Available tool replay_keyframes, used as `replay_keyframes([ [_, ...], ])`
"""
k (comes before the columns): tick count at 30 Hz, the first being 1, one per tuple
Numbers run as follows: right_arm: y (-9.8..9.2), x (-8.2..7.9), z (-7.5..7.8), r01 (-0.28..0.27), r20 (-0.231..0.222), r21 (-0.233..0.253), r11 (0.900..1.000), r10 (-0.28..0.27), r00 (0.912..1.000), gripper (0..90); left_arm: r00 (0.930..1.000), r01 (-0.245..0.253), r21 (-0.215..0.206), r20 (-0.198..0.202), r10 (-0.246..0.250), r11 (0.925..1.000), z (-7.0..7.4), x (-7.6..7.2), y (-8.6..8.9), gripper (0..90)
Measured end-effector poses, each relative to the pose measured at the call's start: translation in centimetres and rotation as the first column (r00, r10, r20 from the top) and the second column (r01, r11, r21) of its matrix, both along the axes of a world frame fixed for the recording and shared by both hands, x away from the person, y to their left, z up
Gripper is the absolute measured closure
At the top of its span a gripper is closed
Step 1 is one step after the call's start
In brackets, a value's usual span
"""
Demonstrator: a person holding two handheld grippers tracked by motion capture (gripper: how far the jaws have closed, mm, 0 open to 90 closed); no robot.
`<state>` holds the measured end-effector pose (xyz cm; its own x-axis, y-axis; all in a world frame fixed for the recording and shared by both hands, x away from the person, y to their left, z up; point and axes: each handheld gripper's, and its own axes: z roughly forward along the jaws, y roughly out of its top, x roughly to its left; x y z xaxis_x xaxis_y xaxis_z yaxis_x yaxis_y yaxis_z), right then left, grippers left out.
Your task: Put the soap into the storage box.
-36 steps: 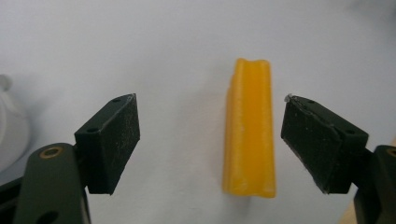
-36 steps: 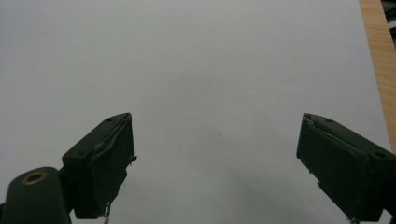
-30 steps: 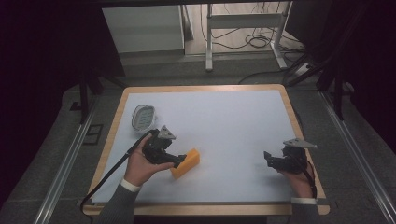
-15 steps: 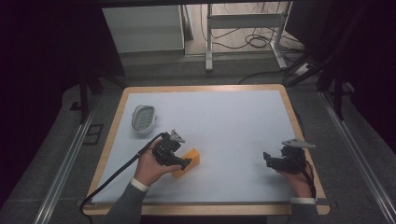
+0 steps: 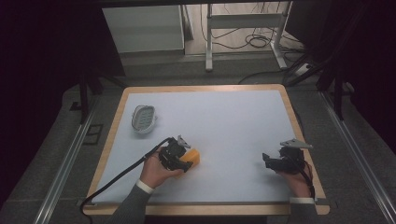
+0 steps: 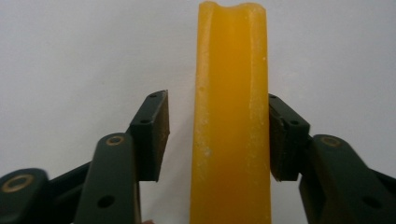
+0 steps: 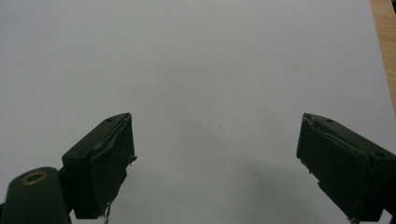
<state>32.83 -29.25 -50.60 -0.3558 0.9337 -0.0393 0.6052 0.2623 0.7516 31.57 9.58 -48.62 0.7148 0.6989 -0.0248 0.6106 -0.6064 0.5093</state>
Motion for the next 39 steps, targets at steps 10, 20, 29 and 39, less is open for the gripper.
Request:
replay_keyframes([
  [10,-0.2,0.0,0.0,0.014,-0.005,0.004,1.0,-0.014,0.9999,11.2,0.999,0.029,-0.011,-0.032,-0.03,0.9995,-0.3,0.1,-0.1,60.5],
  [20,-0.2,-0.1,0.2,0.017,0.0,0.007,1.0,-0.017,0.9999,11.2,0.9971,0.041,-0.038,-0.063,-0.043,0.9984,-0.2,0.4,0.3,61.1],
  [29,-0.2,-0.3,0.6,0.016,0.018,0.01,1.0,-0.016,0.9997,11.2,0.9959,0.034,-0.092,-0.081,-0.041,0.9952,0.4,0.7,1.9,61.2],
  [39,0.0,-0.3,0.4,0.004,0.013,0.006,1.0,-0.004,0.9999,11.2,0.9979,-0.013,-0.125,-0.064,0.005,0.9921,1.7,1.3,4.3,61.2],
])
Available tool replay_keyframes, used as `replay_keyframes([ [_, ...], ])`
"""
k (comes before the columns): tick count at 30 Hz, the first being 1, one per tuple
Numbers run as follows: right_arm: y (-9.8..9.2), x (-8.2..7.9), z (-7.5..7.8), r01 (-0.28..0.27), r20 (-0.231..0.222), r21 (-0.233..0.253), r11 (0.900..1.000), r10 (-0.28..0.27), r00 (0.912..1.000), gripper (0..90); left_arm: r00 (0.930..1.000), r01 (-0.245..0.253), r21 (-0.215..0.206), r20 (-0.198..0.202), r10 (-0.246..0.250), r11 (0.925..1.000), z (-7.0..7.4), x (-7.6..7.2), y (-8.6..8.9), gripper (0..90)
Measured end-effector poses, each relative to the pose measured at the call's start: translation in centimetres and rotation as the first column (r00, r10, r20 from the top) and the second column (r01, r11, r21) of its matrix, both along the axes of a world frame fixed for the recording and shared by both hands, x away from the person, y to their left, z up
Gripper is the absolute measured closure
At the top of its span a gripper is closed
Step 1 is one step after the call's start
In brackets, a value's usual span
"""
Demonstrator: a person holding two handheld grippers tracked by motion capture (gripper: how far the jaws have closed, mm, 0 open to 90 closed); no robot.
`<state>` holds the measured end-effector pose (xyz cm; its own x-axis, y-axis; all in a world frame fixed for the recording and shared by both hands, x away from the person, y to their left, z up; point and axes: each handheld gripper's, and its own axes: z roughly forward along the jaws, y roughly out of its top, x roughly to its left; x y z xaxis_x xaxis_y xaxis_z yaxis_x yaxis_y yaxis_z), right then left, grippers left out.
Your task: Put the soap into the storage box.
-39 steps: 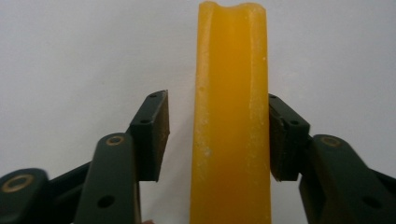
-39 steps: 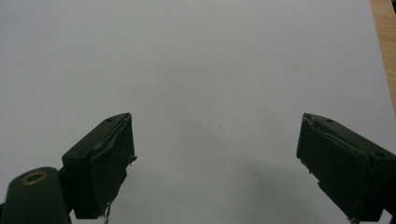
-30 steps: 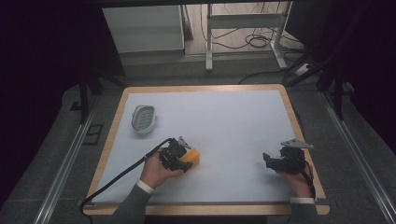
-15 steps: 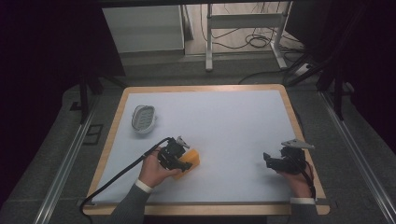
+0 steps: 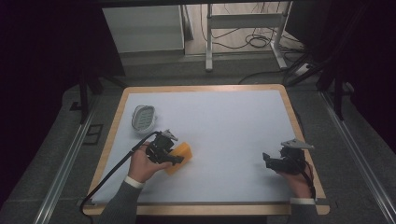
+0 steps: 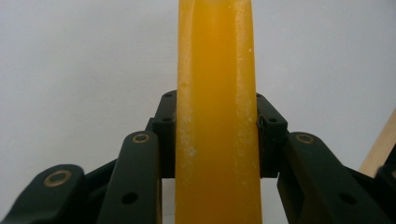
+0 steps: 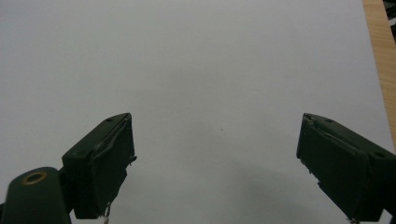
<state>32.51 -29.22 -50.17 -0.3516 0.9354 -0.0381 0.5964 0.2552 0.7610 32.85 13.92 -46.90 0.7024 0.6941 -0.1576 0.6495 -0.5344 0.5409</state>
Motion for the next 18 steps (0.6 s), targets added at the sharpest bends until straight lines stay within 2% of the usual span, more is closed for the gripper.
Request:
replay_keyframes([
  [2,0.0,0.0,-0.1,0.003,-0.003,-0.002,1.0,-0.003,1.0,11.2,0.9997,-0.023,-0.004,0.01,0.023,0.9997,0.2,0.1,0.3,61.2],
  [5,-0.1,0.0,-0.2,0.009,-0.006,-0.003,1.0,-0.009,0.9999,11.2,0.9995,-0.031,-0.004,0.007,0.031,0.9995,0.4,0.3,0.9,61.2],
  [18,0.1,-0.1,-0.1,-0.011,-0.002,-0.001,1.0,0.011,0.9999,11.1,0.9958,-0.09,-0.017,-0.021,0.089,0.9958,1.0,1.8,2.9,61.2],
])
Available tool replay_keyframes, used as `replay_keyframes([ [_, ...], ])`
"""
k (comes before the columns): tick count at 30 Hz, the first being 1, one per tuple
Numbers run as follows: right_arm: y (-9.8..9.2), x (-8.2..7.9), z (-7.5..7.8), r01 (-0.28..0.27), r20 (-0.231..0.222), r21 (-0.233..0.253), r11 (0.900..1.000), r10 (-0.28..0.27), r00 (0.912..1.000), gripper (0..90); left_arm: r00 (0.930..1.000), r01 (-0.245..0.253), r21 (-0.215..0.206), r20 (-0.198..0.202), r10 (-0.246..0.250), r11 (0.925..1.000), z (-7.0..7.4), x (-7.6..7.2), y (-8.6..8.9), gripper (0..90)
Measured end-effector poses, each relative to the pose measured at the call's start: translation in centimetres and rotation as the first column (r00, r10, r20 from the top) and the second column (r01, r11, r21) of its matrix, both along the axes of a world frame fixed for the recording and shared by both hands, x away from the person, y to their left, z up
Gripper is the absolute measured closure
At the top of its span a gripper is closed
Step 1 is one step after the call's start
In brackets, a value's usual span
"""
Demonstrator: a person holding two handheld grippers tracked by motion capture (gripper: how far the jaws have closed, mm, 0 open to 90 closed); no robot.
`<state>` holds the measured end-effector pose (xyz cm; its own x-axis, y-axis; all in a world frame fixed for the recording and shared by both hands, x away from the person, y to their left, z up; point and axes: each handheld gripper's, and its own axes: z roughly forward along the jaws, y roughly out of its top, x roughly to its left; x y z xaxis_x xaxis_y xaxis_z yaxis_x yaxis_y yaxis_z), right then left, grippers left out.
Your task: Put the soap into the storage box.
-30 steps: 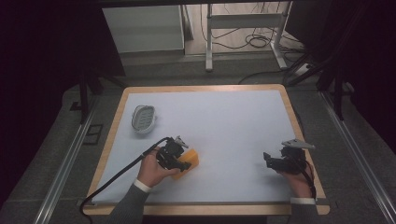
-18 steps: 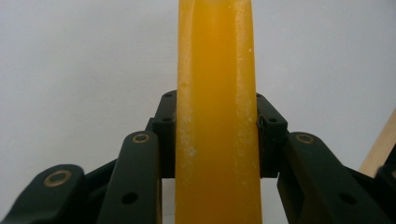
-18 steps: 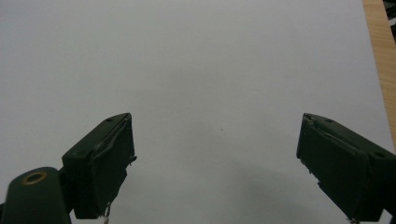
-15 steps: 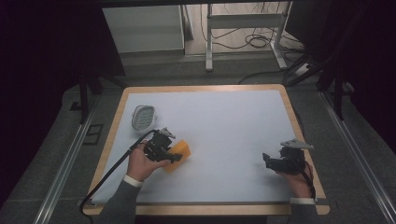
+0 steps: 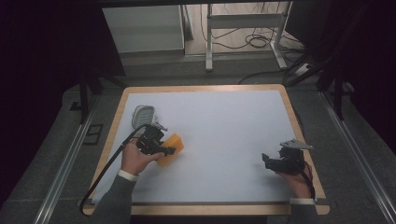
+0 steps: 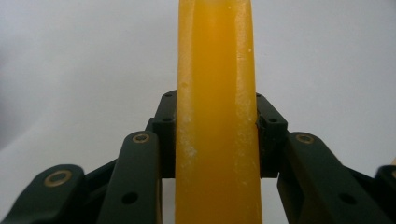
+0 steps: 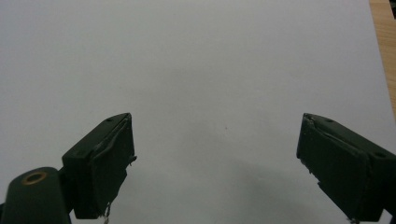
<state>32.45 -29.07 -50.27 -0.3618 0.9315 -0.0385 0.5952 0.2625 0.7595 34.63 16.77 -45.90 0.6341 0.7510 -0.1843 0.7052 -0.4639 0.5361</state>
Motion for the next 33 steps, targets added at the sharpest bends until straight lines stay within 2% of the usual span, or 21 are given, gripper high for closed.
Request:
replay_keyframes([
  [8,-0.1,0.1,-0.2,0.009,-0.009,0.0,1.0,-0.009,0.9999,11.2,0.999,-0.043,0.004,-0.014,0.043,0.999,0.5,1.5,1.8,61.2],
  [11,0.0,0.1,-0.2,0.01,-0.011,-0.001,1.0,-0.01,0.9999,11.1,0.9981,-0.06,0.002,-0.012,0.06,0.9982,0.7,1.9,2.5,61.2],
  [14,0.0,0.1,-0.2,0.009,-0.01,0.0,1.0,-0.009,0.9999,11.2,0.9962,-0.086,0.004,0.014,0.086,0.9962,1.1,2.0,2.9,61.2],
  [15,0.0,0.1,-0.2,0.01,-0.011,0.0,1.0,-0.01,0.9999,11.2,0.9964,-0.085,0.003,0.005,0.085,0.9964,1.2,2.1,3.1,61.2],
  [18,-0.1,0.1,-0.2,0.01,-0.009,0.002,1.0,-0.01,0.9999,11.1,0.9964,-0.085,-0.01,-0.003,0.085,0.9964,1.5,2.4,3.4,61.2],
  [21,0.0,0.1,-0.2,0.007,-0.011,0.001,1.0,-0.007,0.9999,11.1,0.9956,-0.093,-0.002,0.004,0.093,0.9956,1.8,2.8,3.5,61.2],
  [28,0.0,0.1,-0.2,0.01,-0.015,-0.001,1.0,-0.01,0.9998,11.2,0.9943,-0.106,-0.014,-0.006,0.106,0.9942,2.2,3.8,3.9,61.2],
  [33,0.0,0.1,-0.2,0.004,-0.011,0.003,1.0,-0.004,0.9999,11.1,0.9909,-0.134,-0.011,-0.011,0.134,0.9909,2.7,4.6,4.4,61.2],
])
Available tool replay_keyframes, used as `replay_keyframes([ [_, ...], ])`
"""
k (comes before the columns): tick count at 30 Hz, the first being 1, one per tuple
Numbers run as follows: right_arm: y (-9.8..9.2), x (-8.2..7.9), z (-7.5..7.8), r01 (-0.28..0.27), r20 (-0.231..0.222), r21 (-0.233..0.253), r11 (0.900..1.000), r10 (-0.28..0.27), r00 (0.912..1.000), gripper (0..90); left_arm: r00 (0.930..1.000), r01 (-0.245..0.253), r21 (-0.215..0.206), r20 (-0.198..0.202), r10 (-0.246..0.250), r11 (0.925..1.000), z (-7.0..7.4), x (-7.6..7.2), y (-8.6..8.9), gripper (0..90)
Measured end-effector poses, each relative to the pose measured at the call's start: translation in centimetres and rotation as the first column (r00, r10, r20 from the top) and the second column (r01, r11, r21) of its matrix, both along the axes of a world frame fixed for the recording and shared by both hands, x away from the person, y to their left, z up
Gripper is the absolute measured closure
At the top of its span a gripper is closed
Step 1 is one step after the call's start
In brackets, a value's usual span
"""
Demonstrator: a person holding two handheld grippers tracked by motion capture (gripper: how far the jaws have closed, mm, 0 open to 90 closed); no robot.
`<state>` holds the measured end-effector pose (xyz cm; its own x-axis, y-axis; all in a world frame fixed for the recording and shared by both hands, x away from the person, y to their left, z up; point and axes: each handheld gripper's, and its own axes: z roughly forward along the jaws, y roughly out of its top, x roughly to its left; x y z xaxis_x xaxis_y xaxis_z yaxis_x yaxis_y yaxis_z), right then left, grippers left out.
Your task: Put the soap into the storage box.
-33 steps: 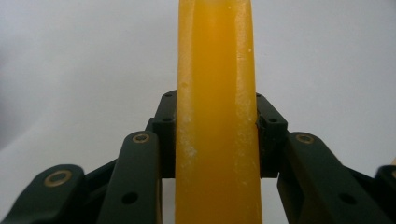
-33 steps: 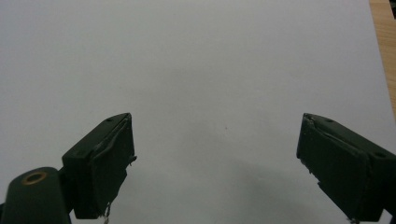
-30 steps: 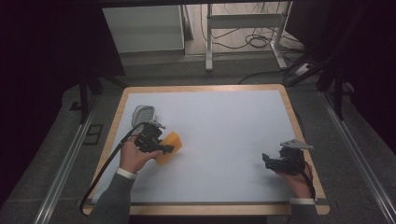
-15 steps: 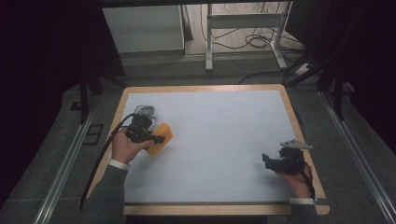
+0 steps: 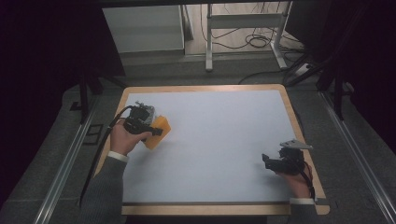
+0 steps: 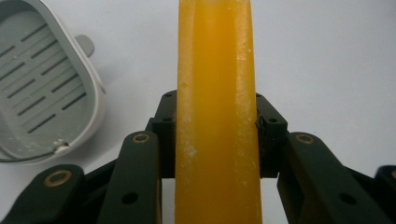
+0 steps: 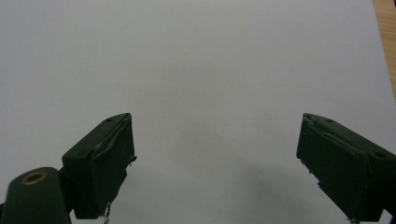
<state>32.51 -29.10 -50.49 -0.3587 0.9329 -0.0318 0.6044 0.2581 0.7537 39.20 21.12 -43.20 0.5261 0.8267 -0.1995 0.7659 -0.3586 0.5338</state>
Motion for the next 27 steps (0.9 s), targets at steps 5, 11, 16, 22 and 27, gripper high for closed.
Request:
replay_keyframes([
  [5,0.1,0.0,0.0,-0.006,0.001,-0.005,1.0,0.006,1.0,11.2,0.9996,-0.028,-0.022,0.001,0.028,0.9994,0.8,0.8,0.6,61.2],
  [11,0.2,0.0,-0.1,-0.009,-0.001,-0.006,1.0,0.009,1.0,11.1,0.999,-0.046,-0.021,0.0,0.046,0.9987,1.4,1.6,1.1,61.2],
  [16,0.2,0.1,-0.2,-0.01,-0.003,-0.011,1.0,0.01,0.9999,11.1,0.9973,-0.073,-0.025,-0.01,0.073,0.997,1.3,2.5,1.6,61.2],
  [22,0.2,0.1,-0.2,-0.011,-0.003,-0.012,1.0,0.01,0.9999,11.1,0.995,-0.09,-0.053,-0.049,0.088,0.9945,1.0,3.9,2.5,61.2],
  [27,0.2,0.1,-0.2,-0.009,-0.003,-0.013,1.0,0.009,1.0,11.1,0.9922,-0.112,-0.043,-0.06,0.109,0.9928,0.9,4.7,3.0,61.2],
])
